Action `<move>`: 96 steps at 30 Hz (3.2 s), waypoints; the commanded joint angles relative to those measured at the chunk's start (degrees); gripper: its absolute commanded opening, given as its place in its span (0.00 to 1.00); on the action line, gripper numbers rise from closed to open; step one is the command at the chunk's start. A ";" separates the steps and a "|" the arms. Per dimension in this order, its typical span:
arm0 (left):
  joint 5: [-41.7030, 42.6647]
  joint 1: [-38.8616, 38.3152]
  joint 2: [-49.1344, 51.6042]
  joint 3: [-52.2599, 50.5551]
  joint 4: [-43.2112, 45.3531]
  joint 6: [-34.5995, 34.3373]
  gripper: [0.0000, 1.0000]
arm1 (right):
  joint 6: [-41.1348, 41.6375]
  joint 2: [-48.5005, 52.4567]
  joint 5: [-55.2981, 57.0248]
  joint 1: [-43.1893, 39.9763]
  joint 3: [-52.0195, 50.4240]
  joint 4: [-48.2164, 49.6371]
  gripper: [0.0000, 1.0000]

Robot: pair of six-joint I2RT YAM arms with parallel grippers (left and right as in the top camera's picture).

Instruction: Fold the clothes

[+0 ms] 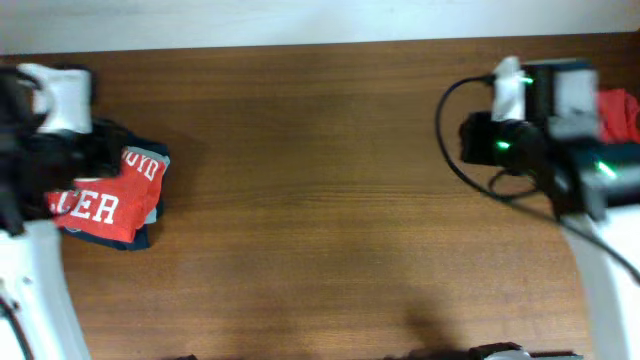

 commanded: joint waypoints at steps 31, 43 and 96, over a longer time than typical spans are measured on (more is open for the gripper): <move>-13.49 -17.66 -13.29 0.15 -8.94 -3.34 0.99 | -4.72 -17.25 0.72 -0.17 3.43 -14.58 0.99; -13.49 -17.66 -13.29 0.15 -8.94 -3.34 0.99 | -4.74 -17.38 9.70 -0.22 3.06 -11.98 0.99; -13.49 -17.66 -13.29 0.15 -8.94 -3.34 0.99 | -4.07 -75.97 10.54 -0.59 -85.88 32.11 0.99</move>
